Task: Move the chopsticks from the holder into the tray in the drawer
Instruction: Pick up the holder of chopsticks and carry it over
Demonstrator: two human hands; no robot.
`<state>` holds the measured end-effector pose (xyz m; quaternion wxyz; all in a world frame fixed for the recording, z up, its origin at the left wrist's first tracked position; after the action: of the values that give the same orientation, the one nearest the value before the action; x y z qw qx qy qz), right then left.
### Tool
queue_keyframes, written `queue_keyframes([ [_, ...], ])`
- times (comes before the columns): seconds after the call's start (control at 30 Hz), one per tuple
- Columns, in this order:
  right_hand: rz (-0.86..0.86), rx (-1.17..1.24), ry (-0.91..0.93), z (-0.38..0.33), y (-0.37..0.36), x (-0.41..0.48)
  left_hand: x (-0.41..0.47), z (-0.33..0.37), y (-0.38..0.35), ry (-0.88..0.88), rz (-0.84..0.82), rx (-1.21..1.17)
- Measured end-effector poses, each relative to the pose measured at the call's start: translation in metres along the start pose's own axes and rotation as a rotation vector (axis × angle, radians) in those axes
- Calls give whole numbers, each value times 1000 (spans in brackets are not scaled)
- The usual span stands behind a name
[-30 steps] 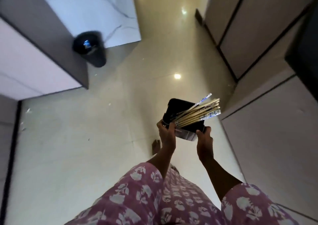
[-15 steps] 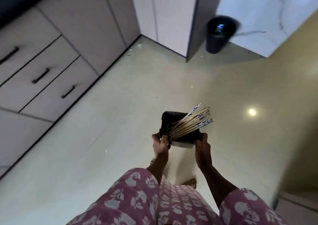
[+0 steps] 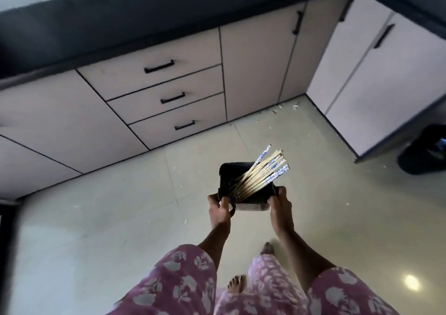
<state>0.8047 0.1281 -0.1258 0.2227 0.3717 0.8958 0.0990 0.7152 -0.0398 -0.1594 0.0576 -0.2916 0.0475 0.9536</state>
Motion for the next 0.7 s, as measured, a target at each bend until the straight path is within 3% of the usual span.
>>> queue_keyframes([
  [0.4, -239, -51, 180, -178, -96, 200, 150, 171, -22, -76, 291, -251],
  [0.7, -324, -4, 339, -334, -173, 313, 258, 328, -21, -250, 353, -414],
])
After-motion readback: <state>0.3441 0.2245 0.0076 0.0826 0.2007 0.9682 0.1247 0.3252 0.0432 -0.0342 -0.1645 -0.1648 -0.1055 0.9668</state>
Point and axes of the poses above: each hand's wrist, its own x-axis towards the middle knuckle, its own y-axis out of the back of the hand, z = x × y, the point moved 7 cm from there along x, towards the middle knuckle, and after that the axes turned 3 degrees about x, right-handed, at the moved point
